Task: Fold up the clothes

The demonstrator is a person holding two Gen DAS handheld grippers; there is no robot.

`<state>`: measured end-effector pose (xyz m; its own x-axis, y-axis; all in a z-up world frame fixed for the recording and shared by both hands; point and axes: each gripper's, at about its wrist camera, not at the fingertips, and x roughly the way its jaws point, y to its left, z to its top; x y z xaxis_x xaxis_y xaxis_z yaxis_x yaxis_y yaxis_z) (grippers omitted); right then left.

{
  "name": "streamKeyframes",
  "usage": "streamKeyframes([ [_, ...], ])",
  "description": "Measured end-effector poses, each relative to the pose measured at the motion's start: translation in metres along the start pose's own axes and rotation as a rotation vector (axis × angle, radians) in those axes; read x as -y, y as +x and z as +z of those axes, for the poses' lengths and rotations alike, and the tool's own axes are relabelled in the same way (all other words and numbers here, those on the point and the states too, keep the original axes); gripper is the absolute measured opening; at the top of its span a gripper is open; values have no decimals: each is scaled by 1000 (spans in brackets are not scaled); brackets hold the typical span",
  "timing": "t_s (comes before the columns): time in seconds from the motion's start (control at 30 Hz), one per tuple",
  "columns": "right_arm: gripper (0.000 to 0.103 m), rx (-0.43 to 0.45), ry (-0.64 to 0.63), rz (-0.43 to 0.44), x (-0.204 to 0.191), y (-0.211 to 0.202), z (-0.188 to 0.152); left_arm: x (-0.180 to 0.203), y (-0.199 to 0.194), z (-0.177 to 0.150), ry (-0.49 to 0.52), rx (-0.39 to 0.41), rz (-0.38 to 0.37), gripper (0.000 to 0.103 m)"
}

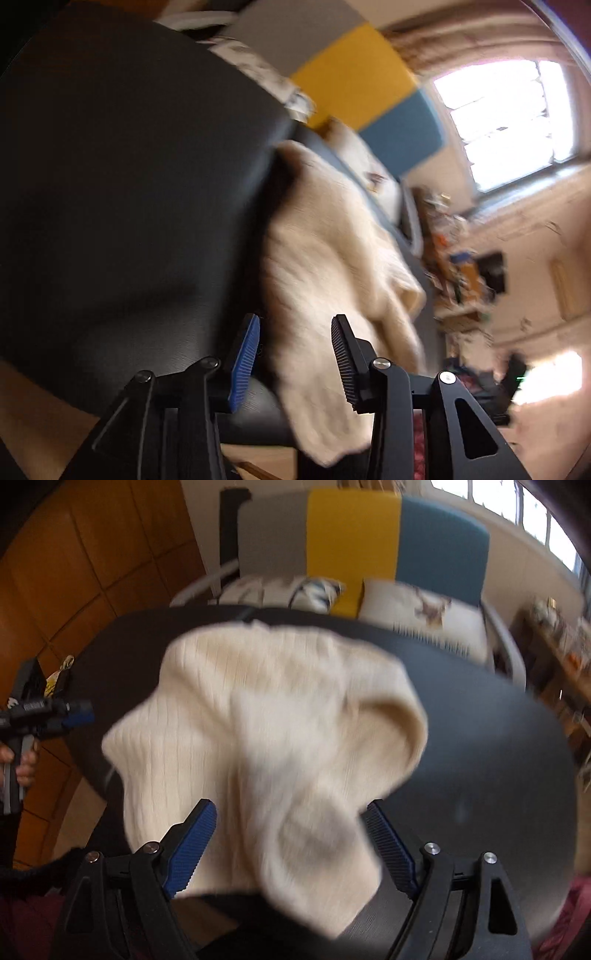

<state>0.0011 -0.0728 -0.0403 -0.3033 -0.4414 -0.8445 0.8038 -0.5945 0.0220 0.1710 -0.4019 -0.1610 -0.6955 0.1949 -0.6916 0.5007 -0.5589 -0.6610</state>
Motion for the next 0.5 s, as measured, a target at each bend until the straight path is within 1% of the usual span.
streamKeyframes([
  [0.03, 85, 21, -14, -13, -3, 6, 18, -5, 3, 4, -20, 5, 24, 42],
  [0.1, 85, 19, -17, -11, -6, 37, 53, -13, 17, 16, -68, -10, 42, 46],
  [0.17, 85, -12, 2, 22, -4, 73, 82, -19, 32, 30, -102, -28, 56, 47],
  [0.2, 85, -28, 12, 40, -3, 91, 96, -18, 40, 38, -100, -32, 58, 50],
  [0.27, 85, -74, 31, 98, 0, 121, 119, -11, 51, 51, -95, -33, 53, 53],
  [0.3, 85, -95, 22, 110, -2, 134, 127, -9, 58, 57, -97, -39, 45, 57],
  [0.33, 85, -116, 11, 119, -4, 148, 134, -9, 67, 63, -107, -54, 28, 58],
  [0.4, 85, -150, -20, 93, -8, 171, 144, -10, 81, 72, -127, -73, 19, 60],
  [0.47, 85, -191, -47, 47, -9, 195, 151, -11, 92, 80, -145, -84, 24, 60],
  [0.5, 85, -219, -45, 10, -7, 206, 152, -12, 93, 83, -153, -83, 30, 60],
])
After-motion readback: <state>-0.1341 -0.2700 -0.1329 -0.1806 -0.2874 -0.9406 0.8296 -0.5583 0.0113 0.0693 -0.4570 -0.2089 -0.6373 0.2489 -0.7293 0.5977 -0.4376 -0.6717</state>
